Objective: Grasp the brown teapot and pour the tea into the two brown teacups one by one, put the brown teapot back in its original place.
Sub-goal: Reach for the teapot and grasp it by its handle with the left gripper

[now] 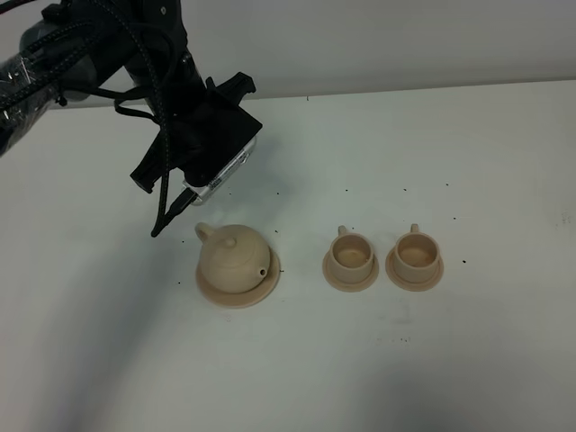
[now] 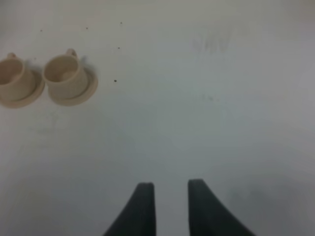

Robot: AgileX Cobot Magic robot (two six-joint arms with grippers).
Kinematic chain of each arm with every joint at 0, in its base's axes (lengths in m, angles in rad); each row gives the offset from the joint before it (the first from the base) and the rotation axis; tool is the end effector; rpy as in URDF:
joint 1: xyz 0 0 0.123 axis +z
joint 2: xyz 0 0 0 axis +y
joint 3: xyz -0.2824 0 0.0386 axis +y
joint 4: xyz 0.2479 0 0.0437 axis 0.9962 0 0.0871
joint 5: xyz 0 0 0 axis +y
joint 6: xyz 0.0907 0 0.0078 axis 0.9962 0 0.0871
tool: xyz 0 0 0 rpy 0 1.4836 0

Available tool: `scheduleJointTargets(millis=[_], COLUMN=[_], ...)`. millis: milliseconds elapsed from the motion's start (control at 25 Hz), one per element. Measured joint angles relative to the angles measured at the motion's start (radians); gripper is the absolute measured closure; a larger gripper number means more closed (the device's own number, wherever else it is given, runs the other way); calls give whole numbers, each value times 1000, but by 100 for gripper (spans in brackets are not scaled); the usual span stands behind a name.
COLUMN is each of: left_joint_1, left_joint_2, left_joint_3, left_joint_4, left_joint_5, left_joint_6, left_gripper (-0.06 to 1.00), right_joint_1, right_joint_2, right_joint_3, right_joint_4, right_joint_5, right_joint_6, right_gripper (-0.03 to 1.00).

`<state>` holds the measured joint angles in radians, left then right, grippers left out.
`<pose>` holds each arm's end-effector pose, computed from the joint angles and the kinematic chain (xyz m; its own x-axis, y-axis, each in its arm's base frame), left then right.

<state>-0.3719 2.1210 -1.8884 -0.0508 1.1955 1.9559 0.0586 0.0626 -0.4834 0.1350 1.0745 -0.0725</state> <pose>0.4200 -0.1684 0.2404 0.6733 0.7384 0.0389 0.7131 -0.6623 0.2296 0.0047 0.0111 0.2720 -0.5313 -0.0390 -0.8463 -0.1623 0.9851 0.0564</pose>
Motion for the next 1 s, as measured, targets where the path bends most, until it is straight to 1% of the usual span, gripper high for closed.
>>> scheduleJointTargets(millis=[160,240,400,560,760,880,1000], left_joint_1=[-28,-42,-49,-55,-56,-55,-51], left_joint_2=[6,13,19,19,19,19,19], left_joint_3=[0,0,4,41,120,127,127], left_joint_4=[126,163,148,148,151,150,159], left_joint_5=[0,0,0,-1,-1,-1,-1], left_joint_6=[76,95,103,96,56,16,-4], left_gripper=[59,60,64,66,66,66,65], right_joint_1=[0,0,0,0,0,0,0], right_joint_2=[0,0,0,0,0,0,0], right_joint_3=[0,0,0,0,0,0,0], right_joint_4=[-18,-18,-21,-21,-21,-21,-21], right_joint_5=[0,0,0,0,0,0,0], right_joint_6=[0,0,0,0,0,0,0], right_gripper=[78,78,78,78,78,78,77])
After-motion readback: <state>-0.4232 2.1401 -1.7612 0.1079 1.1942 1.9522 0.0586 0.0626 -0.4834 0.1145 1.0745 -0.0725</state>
